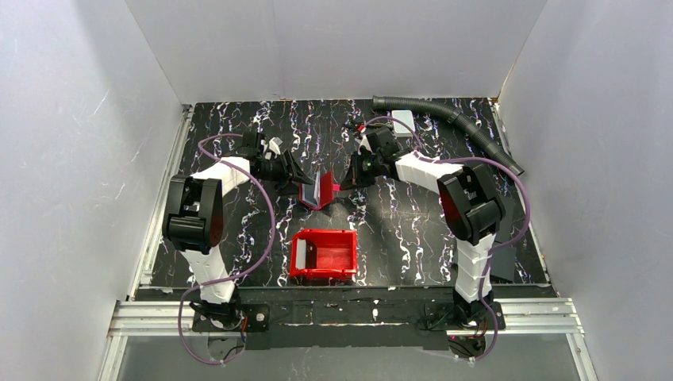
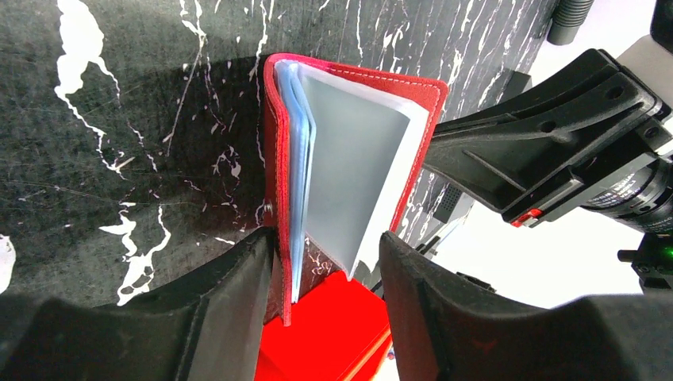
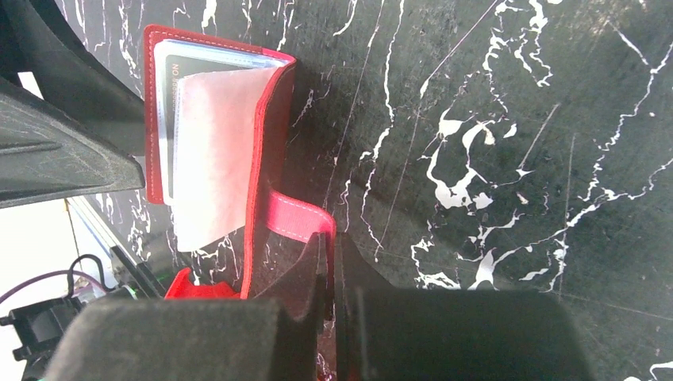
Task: Put the credit cards into the card holder
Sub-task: Open the card holder at the center of the board.
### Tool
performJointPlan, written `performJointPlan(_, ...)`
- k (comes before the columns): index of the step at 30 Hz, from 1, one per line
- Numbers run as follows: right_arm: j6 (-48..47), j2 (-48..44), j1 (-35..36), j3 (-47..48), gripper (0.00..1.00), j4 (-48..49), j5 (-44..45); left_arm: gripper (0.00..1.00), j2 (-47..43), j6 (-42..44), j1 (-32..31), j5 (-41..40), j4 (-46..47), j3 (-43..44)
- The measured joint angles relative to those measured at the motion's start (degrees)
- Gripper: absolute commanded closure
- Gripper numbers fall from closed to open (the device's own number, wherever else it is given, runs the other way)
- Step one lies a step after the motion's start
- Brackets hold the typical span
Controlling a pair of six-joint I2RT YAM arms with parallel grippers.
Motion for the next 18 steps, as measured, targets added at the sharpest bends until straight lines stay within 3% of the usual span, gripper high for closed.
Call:
performJointPlan(12,-4.0,0.83,-1.11,0.63,0.94,-5.84,3.34,0.63,0.0,2.91,-1.46,-2.64,-5.01,2.43)
performJointPlan(18,-6.21,2.45,-1.11,2.43,0.76,-8.68,5.18,0.75,0.76,4.5,-3.19,-4.76,-7.82,6.27)
